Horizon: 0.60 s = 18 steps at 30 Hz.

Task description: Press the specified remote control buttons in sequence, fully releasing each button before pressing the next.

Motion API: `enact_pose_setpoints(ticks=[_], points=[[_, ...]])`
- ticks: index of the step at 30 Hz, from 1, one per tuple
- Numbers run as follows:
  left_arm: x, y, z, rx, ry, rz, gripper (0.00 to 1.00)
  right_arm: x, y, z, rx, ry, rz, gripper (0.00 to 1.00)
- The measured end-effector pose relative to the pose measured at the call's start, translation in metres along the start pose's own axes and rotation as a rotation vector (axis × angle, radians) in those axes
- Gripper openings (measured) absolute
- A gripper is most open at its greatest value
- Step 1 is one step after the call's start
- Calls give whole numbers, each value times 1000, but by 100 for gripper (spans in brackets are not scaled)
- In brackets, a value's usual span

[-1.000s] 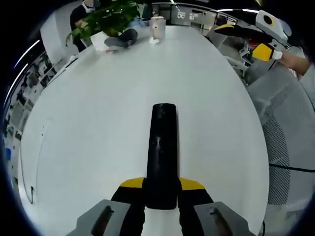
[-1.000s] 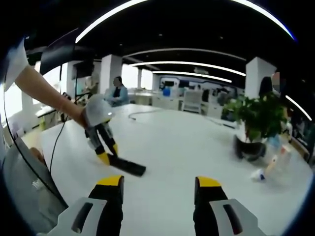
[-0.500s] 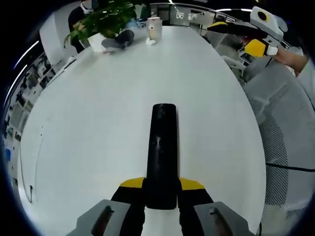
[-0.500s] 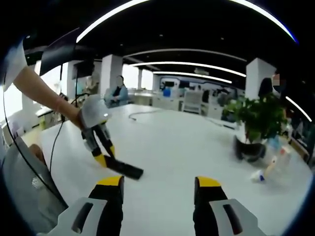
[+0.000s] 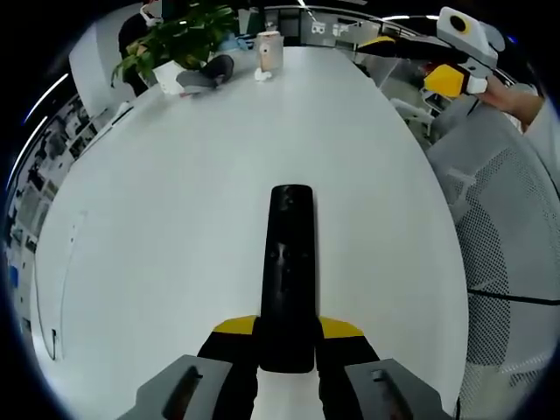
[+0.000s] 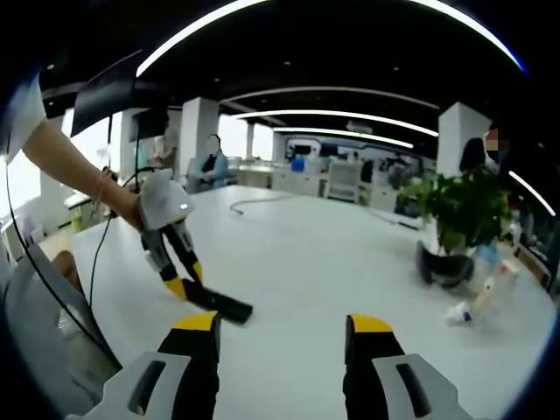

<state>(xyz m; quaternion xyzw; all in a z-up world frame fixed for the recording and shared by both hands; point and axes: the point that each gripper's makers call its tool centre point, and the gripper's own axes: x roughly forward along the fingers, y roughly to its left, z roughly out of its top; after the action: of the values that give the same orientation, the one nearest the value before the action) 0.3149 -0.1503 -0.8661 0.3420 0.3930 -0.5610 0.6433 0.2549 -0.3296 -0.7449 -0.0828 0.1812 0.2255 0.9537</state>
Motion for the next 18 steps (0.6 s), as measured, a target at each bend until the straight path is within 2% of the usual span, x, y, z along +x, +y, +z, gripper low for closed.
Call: enact_pose_setpoints(ticks=[18], points=[[-1,-11,-1,-3,-16,-1,24,0,0,0,7,1,5,54]])
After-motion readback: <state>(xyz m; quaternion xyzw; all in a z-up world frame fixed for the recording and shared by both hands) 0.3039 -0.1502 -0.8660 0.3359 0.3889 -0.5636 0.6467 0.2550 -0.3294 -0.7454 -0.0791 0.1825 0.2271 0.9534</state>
